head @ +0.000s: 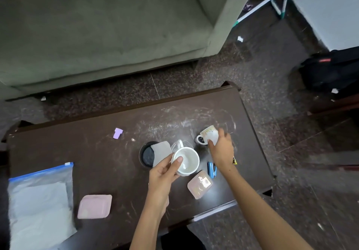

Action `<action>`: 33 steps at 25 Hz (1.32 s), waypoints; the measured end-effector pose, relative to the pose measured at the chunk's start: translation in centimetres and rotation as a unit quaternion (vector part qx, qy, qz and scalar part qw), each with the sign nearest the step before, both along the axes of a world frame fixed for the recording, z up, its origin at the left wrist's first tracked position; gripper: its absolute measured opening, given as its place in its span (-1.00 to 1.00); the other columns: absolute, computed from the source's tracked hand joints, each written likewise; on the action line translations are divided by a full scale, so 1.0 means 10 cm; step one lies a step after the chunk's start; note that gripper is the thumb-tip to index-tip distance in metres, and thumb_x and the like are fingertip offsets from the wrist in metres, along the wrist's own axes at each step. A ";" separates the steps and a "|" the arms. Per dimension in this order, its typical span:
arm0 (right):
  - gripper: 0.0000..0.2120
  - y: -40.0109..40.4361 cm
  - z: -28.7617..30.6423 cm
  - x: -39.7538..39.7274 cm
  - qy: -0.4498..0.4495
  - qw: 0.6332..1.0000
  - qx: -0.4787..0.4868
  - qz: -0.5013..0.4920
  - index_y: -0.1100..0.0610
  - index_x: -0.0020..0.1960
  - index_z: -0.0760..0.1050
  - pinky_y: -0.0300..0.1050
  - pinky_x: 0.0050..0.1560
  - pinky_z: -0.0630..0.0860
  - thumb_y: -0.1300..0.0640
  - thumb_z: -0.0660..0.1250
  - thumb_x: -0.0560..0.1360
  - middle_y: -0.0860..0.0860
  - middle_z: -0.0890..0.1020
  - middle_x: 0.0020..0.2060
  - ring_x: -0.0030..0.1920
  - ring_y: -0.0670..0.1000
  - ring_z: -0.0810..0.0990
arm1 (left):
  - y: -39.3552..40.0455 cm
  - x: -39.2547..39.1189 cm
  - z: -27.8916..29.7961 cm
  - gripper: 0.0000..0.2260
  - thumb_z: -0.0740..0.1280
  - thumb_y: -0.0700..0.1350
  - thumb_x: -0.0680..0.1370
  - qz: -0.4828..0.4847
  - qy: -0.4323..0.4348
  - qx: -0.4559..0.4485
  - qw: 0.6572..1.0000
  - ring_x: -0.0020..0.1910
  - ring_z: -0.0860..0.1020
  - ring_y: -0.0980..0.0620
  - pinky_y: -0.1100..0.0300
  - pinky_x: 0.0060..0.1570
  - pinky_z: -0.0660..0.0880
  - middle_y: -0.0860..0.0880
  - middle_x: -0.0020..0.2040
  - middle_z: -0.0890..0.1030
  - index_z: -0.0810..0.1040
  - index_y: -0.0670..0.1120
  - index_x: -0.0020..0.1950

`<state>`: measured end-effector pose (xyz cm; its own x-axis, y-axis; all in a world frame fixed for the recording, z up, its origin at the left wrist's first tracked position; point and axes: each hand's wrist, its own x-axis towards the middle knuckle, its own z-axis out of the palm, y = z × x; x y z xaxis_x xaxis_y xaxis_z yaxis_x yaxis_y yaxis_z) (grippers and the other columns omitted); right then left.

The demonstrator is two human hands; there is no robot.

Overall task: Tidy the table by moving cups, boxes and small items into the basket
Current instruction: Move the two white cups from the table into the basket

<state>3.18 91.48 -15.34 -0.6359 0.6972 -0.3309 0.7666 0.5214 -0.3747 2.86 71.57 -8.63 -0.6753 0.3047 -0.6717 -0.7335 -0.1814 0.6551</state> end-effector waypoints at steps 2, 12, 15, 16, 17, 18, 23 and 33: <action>-0.41 0.05 -0.11 -0.13 -0.074 0.994 0.034 0.068 0.02 0.47 0.17 0.03 0.10 0.45 0.16 0.30 0.50 0.22 0.40 0.24 0.16 0.25 0.46 | 0.04 0.00 -0.02 -0.82 0.36 -0.17 0.51 0.004 -0.002 -0.005 1.000 0.13 0.60 -0.12 0.32 -0.13 0.56 -0.16 0.04 0.68 0.65 -0.10 0.09; -0.51 0.11 -0.23 -0.34 -0.217 0.943 0.109 0.229 0.11 0.25 0.33 0.00 -0.09 0.53 0.47 0.27 0.41 0.24 0.32 0.22 0.20 0.27 0.39 | 0.03 0.02 -0.03 -0.84 0.36 -0.14 0.51 0.010 -0.008 -0.009 1.000 0.13 0.61 -0.08 0.28 -0.08 0.58 -0.10 0.01 0.70 0.66 -0.06 0.06; -0.59 0.14 -0.23 -0.33 -0.204 0.954 0.073 0.209 0.15 0.24 0.33 0.05 -0.01 0.52 0.33 0.33 0.44 0.27 0.33 0.28 0.18 0.30 0.45 | -0.01 0.04 -0.02 -0.81 0.36 -0.14 0.51 0.011 -0.009 -0.008 1.000 0.11 0.62 -0.05 0.27 -0.07 0.58 -0.10 0.02 0.69 0.64 -0.08 0.10; -0.59 0.14 -0.24 -0.30 -0.191 0.961 0.052 0.191 0.17 0.24 0.34 0.06 0.05 0.50 0.22 0.37 0.44 0.28 0.32 0.31 0.16 0.32 0.49 | -0.03 0.04 -0.01 -0.80 0.36 -0.14 0.51 0.012 -0.011 -0.004 1.000 0.10 0.62 -0.04 0.28 -0.09 0.58 -0.10 0.03 0.69 0.64 -0.10 0.11; -0.56 0.13 -0.25 -0.26 -0.173 0.969 0.032 0.175 0.19 0.24 0.36 0.05 0.09 0.48 0.12 0.39 0.42 0.28 0.30 0.34 0.15 0.32 0.51 | -0.05 0.05 -0.01 -0.80 0.36 -0.15 0.52 0.013 -0.012 -0.003 1.000 0.08 0.63 -0.01 0.29 -0.11 0.57 -0.11 0.03 0.69 0.63 -0.11 0.12; -0.52 0.10 -0.26 -0.22 -0.154 0.974 0.019 0.164 0.21 0.24 0.38 0.05 0.11 0.47 0.04 0.39 0.41 0.27 0.31 0.36 0.15 0.32 0.51 | -0.06 0.06 0.00 -0.80 0.35 -0.16 0.52 0.013 -0.012 -0.003 1.000 0.05 0.63 0.01 0.30 -0.12 0.57 -0.10 0.03 0.69 0.63 -0.12 0.12; -0.68 0.01 -0.24 -0.12 -0.059 0.990 0.017 0.126 0.30 0.07 0.50 0.01 -0.03 0.48 0.06 0.29 0.48 0.18 0.53 0.16 0.00 0.26 0.55 | -0.13 0.12 0.02 -0.82 0.34 -0.16 0.52 0.004 -0.002 0.002 1.000 -0.04 0.64 0.10 0.32 -0.16 0.56 -0.07 -0.02 0.70 0.64 -0.11 0.10; -0.60 0.12 0.04 -0.10 -0.047 0.993 0.040 0.100 0.18 0.25 0.53 -0.03 0.04 0.52 0.35 0.18 0.45 0.13 0.60 0.20 0.06 0.24 0.60 | -0.21 0.25 0.03 -0.80 0.34 -0.13 0.52 -0.013 0.012 0.005 1.000 0.01 0.63 0.03 0.30 -0.14 0.56 -0.11 0.02 0.69 0.64 -0.10 0.12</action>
